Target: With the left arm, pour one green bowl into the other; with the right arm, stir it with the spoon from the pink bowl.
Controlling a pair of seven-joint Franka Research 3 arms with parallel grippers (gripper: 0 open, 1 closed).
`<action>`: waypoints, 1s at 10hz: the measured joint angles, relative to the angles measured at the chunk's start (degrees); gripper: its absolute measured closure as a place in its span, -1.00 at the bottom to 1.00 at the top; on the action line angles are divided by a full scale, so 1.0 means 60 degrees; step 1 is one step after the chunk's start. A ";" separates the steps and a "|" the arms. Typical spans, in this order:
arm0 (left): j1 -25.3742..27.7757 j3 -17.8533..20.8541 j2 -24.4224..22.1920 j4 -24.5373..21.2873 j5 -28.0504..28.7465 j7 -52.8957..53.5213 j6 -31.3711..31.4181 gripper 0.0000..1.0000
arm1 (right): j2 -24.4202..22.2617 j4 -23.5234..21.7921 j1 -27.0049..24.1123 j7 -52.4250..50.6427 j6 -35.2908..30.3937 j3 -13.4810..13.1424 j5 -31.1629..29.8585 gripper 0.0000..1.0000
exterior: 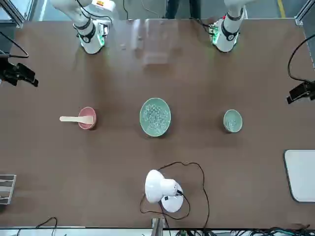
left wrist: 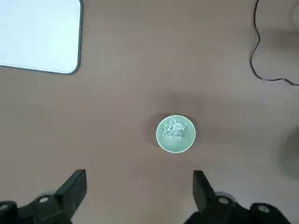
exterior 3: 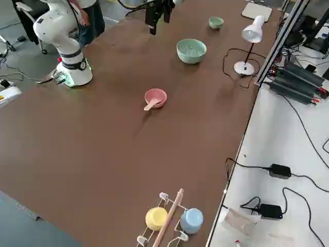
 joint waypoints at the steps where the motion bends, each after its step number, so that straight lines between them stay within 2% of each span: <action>1: -0.0004 -0.0001 0.0000 0.0001 0.0000 0.0000 0.0000 -1.00 | -0.0001 0.0000 -0.0011 0.0000 0.0001 -0.0001 -0.0038 -1.00; 5: 0.0146 0.0055 0.0024 -0.0033 -0.0108 -0.0014 -0.0005 -1.00 | -0.0013 -0.0407 -0.0191 0.0002 0.0425 -0.0013 -0.0081 -1.00; 6: 0.0315 0.0070 0.0136 -0.0079 -0.0177 0.0013 -0.0010 -1.00 | -0.0033 -0.0874 -0.0348 0.0002 0.0966 -0.0019 0.0102 -1.00; 8: 0.0486 0.0098 0.0631 -0.0144 -0.0187 0.0037 0.0033 -0.98 | -0.0109 -0.2287 -0.0744 -0.0047 0.2278 -0.0027 0.0873 -1.00; 10: 0.0984 0.0103 0.1102 -0.0288 -0.0189 0.0056 0.0427 -0.93 | -0.0143 -0.3258 -0.1022 -0.0733 0.2789 -0.0053 0.1965 -1.00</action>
